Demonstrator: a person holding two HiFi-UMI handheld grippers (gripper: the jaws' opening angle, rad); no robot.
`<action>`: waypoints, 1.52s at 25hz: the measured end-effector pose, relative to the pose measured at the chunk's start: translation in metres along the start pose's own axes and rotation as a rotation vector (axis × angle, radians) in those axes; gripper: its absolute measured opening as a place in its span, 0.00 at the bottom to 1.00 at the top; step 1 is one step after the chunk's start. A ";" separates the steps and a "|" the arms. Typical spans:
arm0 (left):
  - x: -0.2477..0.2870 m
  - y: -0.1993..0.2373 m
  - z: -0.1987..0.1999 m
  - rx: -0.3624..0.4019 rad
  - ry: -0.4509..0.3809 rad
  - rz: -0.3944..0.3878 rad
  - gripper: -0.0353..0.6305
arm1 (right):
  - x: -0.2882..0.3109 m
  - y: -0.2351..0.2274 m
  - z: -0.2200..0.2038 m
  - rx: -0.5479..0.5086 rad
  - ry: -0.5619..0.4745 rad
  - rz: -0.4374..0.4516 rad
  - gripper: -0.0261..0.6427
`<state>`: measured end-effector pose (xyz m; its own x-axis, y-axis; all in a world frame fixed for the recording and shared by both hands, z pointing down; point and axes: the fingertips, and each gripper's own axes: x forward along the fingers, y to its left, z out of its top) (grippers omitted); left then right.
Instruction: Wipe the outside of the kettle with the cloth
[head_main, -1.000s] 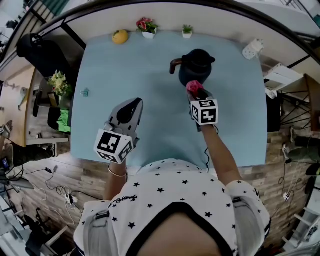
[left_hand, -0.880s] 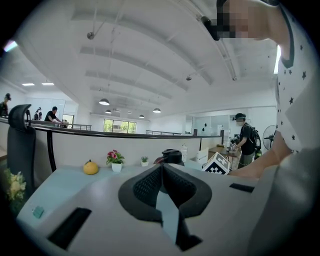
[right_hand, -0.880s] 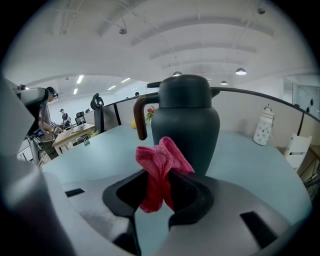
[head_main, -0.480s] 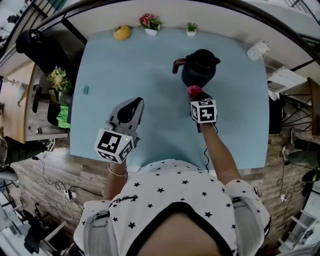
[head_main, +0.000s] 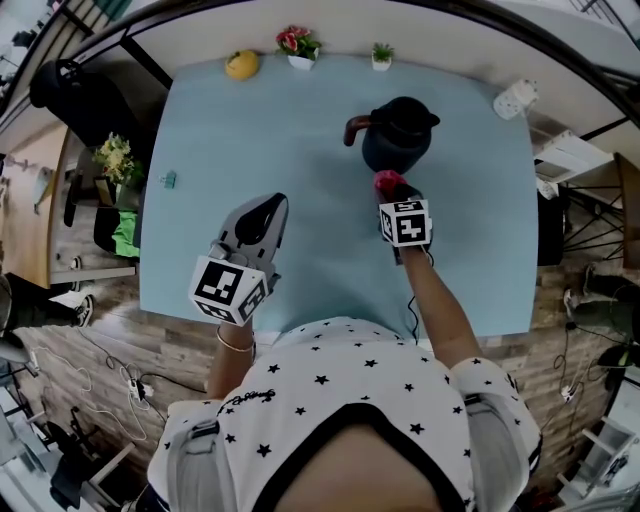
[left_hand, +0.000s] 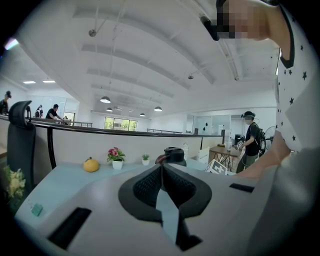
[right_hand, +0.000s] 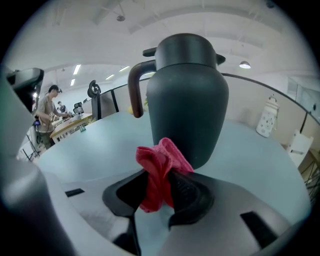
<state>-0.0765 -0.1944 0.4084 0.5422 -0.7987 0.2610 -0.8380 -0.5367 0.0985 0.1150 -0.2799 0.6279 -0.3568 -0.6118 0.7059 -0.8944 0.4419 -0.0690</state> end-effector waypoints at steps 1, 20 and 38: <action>-0.001 0.000 0.000 0.000 -0.001 0.000 0.10 | -0.002 0.003 0.001 -0.026 0.001 -0.001 0.23; -0.022 -0.003 0.007 0.011 -0.034 0.003 0.10 | -0.089 0.057 0.145 0.033 -0.413 0.132 0.23; -0.016 0.002 0.002 0.001 -0.016 0.007 0.10 | -0.063 0.045 0.137 0.107 -0.390 0.123 0.22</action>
<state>-0.0870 -0.1832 0.4022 0.5370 -0.8070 0.2459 -0.8419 -0.5311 0.0956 0.0600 -0.3111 0.4838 -0.5192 -0.7707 0.3693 -0.8546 0.4688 -0.2232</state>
